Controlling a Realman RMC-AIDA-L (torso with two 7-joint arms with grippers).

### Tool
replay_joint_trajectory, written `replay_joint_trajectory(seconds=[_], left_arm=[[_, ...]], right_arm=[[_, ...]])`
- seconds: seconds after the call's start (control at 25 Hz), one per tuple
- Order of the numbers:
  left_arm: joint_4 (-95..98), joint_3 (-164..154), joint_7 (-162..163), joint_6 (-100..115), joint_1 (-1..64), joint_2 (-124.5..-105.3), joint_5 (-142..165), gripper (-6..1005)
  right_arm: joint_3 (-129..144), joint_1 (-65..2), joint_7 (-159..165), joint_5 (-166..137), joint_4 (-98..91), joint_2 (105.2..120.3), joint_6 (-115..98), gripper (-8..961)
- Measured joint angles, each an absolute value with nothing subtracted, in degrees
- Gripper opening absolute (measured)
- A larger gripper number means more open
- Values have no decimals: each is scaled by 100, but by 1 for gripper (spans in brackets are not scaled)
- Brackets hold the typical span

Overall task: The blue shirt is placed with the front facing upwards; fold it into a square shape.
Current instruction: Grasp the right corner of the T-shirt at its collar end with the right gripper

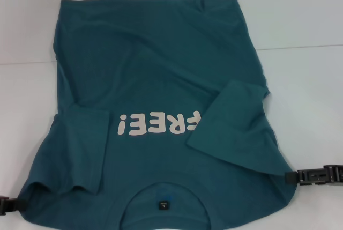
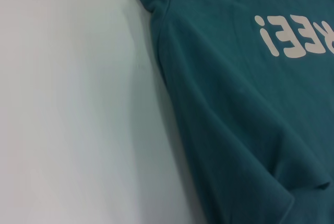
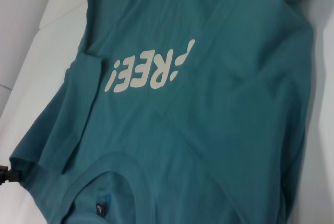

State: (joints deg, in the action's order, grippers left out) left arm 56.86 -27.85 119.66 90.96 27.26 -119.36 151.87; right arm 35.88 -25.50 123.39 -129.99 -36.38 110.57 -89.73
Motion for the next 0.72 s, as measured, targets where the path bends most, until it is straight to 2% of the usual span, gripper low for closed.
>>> replay_joint_trajectory(seconds=[0.08, 0.44, 0.72], left_arm=[[5686, -2786, 11965, 9096, 2733, -11933, 15190, 6], [5686, -2785, 11967, 9121, 2777, -11900, 15220, 6], [5693, -2761, 11946, 9139, 2778, -11889, 15207, 7]], right_arm=[[3606, -2625, 12340, -13023, -3623, 11083, -8892, 905], [3626, -2936, 12513, -13529, -3560, 11197, -8790, 558], [3583, -2907, 12662, -13560, -3615, 11171, -8786, 235]])
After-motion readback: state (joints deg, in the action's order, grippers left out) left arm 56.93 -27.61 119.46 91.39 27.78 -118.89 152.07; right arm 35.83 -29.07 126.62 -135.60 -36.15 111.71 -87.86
